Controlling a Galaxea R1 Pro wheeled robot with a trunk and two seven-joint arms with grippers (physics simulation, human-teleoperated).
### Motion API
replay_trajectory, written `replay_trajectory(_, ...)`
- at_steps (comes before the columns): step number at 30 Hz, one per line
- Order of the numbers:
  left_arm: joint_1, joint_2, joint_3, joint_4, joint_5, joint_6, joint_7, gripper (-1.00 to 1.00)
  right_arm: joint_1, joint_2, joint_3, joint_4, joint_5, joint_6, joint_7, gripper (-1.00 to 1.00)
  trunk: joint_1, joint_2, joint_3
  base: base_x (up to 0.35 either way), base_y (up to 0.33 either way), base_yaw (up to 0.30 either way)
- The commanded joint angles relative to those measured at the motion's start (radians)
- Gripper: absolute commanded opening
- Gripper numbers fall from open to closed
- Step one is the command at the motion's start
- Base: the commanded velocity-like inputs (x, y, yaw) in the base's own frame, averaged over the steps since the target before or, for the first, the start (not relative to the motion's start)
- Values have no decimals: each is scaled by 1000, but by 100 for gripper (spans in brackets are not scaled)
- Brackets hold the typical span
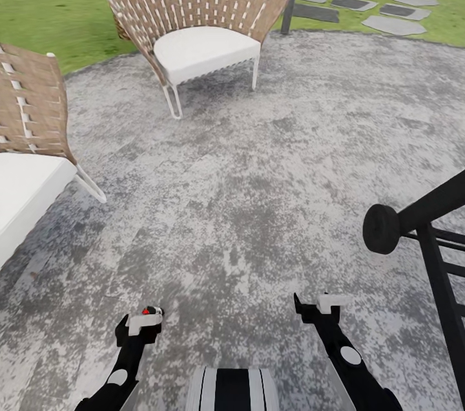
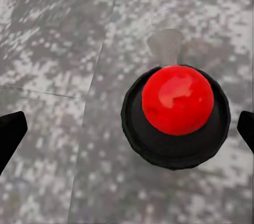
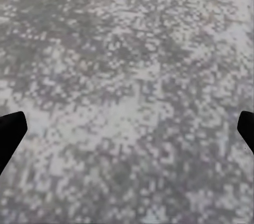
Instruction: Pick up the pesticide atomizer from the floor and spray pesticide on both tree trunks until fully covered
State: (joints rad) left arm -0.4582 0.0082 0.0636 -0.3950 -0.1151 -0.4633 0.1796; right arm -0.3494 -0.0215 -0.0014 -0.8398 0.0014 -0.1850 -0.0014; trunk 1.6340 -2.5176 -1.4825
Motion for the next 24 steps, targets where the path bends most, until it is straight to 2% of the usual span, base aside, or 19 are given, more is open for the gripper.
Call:
replay_trajectory(1, 0, 0, 4, 1, -11, -3, 4, 100, 0, 0, 0, 1, 0, -3, 0, 100, 0, 0, -1, 185, -66, 0)
replay_trajectory(16, 0, -3, 4, 1, -11, -3, 4, 100, 0, 0, 0, 1, 0, -4, 0, 100, 0, 0, -1, 15, -6, 0)
replay_trajectory(24, 1, -28, 3, 2, -16, -4, 3, 100, 0, 0, 0, 1, 0, -4, 0, 100, 0, 0, -1, 0, 0, 0)
